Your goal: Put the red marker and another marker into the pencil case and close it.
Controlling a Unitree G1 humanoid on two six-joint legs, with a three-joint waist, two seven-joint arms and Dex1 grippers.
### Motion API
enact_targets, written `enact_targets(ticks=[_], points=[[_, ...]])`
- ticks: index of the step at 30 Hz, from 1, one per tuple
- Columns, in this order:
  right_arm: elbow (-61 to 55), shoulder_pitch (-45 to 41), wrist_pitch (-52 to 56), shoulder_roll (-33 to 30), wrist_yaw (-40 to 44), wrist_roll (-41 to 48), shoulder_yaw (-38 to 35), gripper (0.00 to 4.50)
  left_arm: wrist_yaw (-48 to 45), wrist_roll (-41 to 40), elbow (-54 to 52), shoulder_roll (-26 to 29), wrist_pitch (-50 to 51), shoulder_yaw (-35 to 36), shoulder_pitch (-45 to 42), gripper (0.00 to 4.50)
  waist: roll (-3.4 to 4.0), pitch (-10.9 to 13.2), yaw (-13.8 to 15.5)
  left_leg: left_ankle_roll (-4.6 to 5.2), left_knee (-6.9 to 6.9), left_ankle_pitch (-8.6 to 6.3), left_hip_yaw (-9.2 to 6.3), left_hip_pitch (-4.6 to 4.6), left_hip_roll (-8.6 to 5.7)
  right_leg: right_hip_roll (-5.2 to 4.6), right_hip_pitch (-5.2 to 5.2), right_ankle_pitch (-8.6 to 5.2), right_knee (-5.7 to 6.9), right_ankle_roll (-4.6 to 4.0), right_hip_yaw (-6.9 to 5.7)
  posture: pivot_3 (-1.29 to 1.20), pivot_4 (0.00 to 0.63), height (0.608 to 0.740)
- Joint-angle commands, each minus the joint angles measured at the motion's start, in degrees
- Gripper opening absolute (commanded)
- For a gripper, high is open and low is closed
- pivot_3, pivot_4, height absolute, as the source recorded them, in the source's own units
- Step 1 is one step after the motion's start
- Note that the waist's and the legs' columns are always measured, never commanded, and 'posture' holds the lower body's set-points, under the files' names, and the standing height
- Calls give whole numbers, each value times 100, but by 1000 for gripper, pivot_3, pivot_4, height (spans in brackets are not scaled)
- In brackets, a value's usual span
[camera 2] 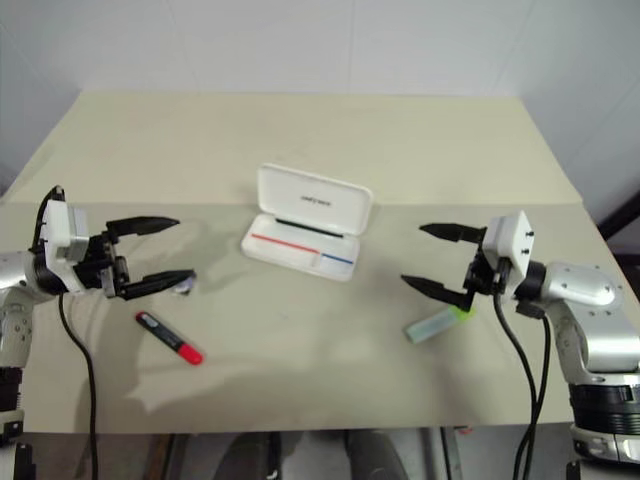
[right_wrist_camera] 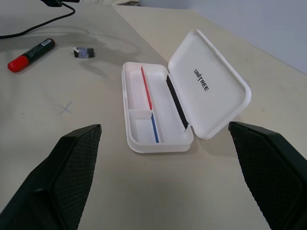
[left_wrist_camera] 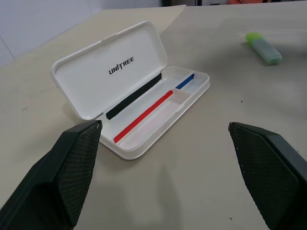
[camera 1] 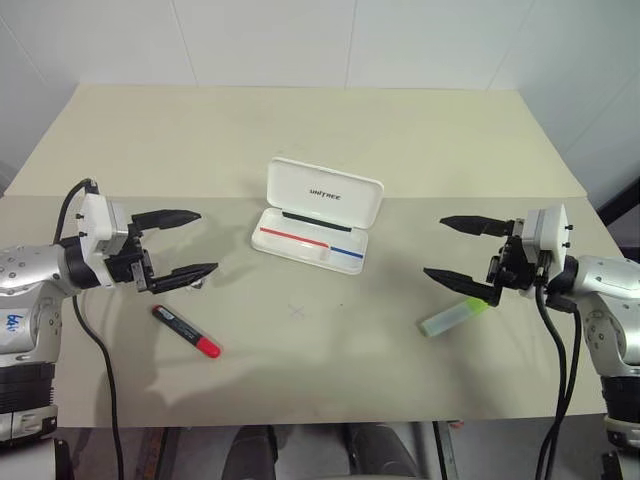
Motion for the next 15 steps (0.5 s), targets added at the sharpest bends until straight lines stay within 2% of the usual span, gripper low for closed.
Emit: enact_targets(ticks=[1,7,13,15], points=[[-134,-288,474,-34,-195,5,173,4500,45,-19,-28,-35,-49,-49,-273,4492,0,0,-4,0,2,0,0,0,0,0,0,0,3,0,0,0,150,740],[-671,-973,1895,-149,-561,113,661,4500,-22,-128,-79,-181,75,-225,-448,4492,0,0,-10,0,20,0,0,1,0,0,-4,0,24,0,2,0,150,740],[-1035,-1634,2575,32,-948,-172,1270,4500,-175,-120,40,-139,55,-173,-352,4492,0,0,-10,0,19,0,-3,0,2,5,-13,-5,36,-8,1,0,150,740],[-1089,-1760,2651,105,-1031,-327,1517,4103,-148,-87,94,-151,-13,-142,-381,4500,0,0,-7,0,19,0,-2,-1,2,4,-13,-6,35,-9,1,0,150,740]])
